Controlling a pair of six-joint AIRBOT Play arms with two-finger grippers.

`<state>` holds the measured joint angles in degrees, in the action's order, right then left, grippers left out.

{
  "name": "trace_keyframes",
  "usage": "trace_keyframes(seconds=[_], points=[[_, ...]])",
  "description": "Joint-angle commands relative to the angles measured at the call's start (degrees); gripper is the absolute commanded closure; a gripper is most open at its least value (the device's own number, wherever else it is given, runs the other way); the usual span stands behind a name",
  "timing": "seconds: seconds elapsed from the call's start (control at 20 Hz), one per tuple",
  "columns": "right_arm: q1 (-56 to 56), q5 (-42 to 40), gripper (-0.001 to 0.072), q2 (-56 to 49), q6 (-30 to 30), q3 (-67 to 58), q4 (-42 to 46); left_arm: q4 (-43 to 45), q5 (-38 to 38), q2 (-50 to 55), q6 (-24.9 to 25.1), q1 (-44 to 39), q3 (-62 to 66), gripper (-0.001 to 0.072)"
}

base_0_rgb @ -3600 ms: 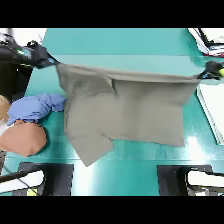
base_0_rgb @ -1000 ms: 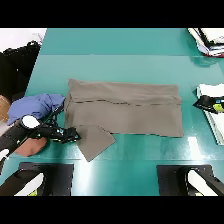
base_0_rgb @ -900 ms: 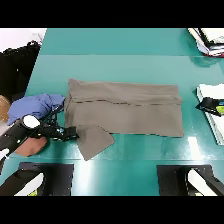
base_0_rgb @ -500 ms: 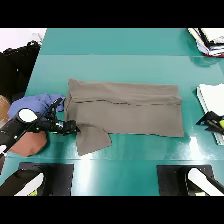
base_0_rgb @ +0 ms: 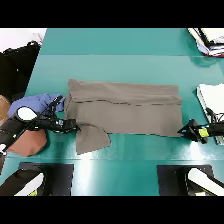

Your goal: Fold the shirts.

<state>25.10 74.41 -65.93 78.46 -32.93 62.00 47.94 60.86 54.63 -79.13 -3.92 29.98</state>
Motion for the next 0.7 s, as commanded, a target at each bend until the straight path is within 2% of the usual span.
trace_keyframes(seconds=[0.0,0.05,0.15,0.3,0.5,0.65], points=[[-3.3,-2.9,0.0594,-0.6,-1.7,1.1,-0.3,0.5,1.1,0.0,0.1,0.0,0.4,0.0686],[-4.0,-2.5,0.0679,-0.6,-1.7,1.1,-0.3,2.0,2.9,-0.1,0.1,0.0,1.2,0.0687],[-4.5,-2.0,0.0693,1.1,-2.0,1.1,-0.3,8.3,6.8,-1.8,-1.1,0.0,3.8,0.0688],[-4.3,-0.5,0.0693,8.4,-2.0,1.1,1.6,17.8,12.7,-9.7,-5.6,0.0,7.2,0.0689],[-4.2,10.5,0.0694,19.6,-1.9,-0.9,8.8,16.9,25.7,-18.5,-7.4,0.0,7.3,0.0688],[-4.2,16.8,0.0694,27.4,-1.5,-3.9,13.7,11.3,33.0,-21.3,-9.4,0.0,7.5,0.0687]])
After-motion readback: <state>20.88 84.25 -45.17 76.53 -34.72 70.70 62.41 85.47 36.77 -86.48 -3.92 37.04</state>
